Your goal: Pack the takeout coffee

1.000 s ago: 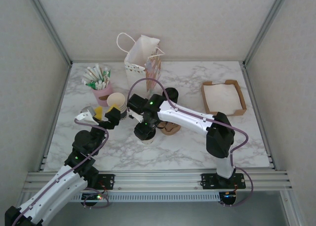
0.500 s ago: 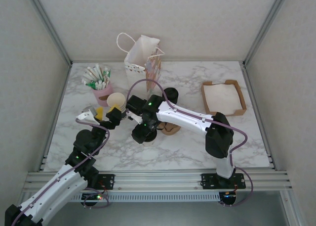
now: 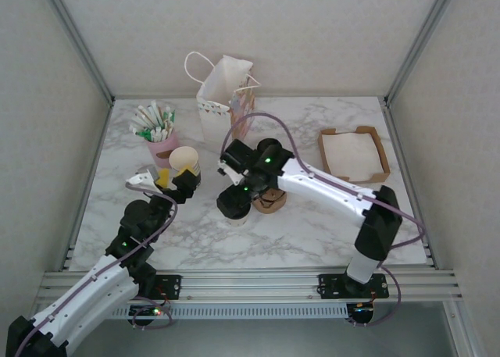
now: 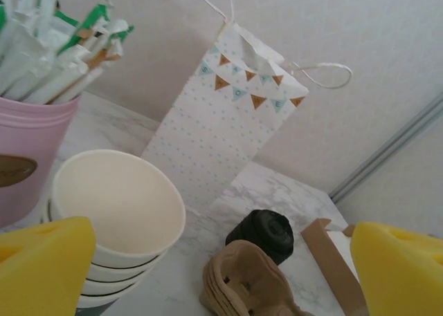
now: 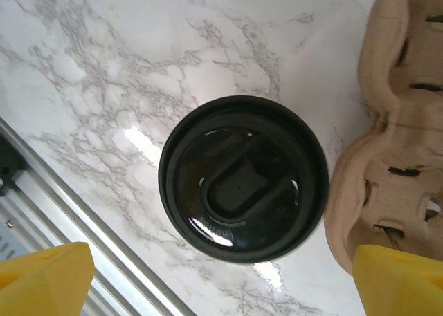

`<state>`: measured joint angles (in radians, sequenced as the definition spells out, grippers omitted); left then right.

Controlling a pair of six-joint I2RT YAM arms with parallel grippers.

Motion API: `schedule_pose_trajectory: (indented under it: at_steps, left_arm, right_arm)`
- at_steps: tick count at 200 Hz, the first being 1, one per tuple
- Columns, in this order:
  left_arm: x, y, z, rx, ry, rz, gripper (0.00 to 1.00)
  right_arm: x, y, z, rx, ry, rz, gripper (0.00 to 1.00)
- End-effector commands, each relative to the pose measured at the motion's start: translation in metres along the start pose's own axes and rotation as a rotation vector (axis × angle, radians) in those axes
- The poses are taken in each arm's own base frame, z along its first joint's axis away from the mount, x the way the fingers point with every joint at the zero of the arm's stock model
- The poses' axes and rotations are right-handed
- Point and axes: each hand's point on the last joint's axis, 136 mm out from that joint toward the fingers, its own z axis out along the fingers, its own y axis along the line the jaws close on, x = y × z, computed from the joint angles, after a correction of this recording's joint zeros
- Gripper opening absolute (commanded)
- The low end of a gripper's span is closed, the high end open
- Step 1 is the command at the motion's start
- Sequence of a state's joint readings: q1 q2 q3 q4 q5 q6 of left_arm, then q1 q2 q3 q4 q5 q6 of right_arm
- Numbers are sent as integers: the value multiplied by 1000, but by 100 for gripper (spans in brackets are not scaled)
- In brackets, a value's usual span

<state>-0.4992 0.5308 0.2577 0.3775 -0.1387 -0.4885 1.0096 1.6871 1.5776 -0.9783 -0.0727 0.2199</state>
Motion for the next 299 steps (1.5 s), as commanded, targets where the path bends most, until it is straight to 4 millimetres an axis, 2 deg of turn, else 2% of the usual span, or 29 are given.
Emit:
schedule_pose_trajectory:
  at_steps: [1, 14, 28, 39, 54, 75, 105, 130, 182, 299]
  left_arm:
    - [7, -16, 2, 64, 83, -79, 89]
    - [22, -21, 3, 83, 169, -119, 83]
    - [37, -24, 4, 70, 280, -147, 73]
    - [52, -26, 3, 58, 386, -159, 67]
    - [76, -26, 0, 32, 531, -191, 49]
    - [107, -30, -6, 35, 709, -248, 28]
    - [136, -44, -14, 110, 873, -351, 9]
    - [148, -49, -21, 137, 955, -390, 0]
    - [161, -34, -30, 78, 1004, -377, 0]
    - [173, -17, -27, 29, 1011, -360, 0]
  right_arm:
    - [-3, 1, -15, -77, -70, 73, 96]
    - [0, -8, -19, -82, -88, 123, 92]
    - [4, -15, -23, -124, -115, 193, 80]
    - [5, -16, -26, -190, -149, 255, 68]
    - [7, -18, -27, -283, -189, 341, 52]
    - [11, -24, -22, -360, -211, 429, 30]
    - [18, -35, -9, -378, -216, 509, 0]
    - [23, -38, 1, -385, -212, 547, 0]
    - [24, -37, 22, -411, -180, 579, 0]
    - [31, -38, 47, -420, -121, 599, 0]
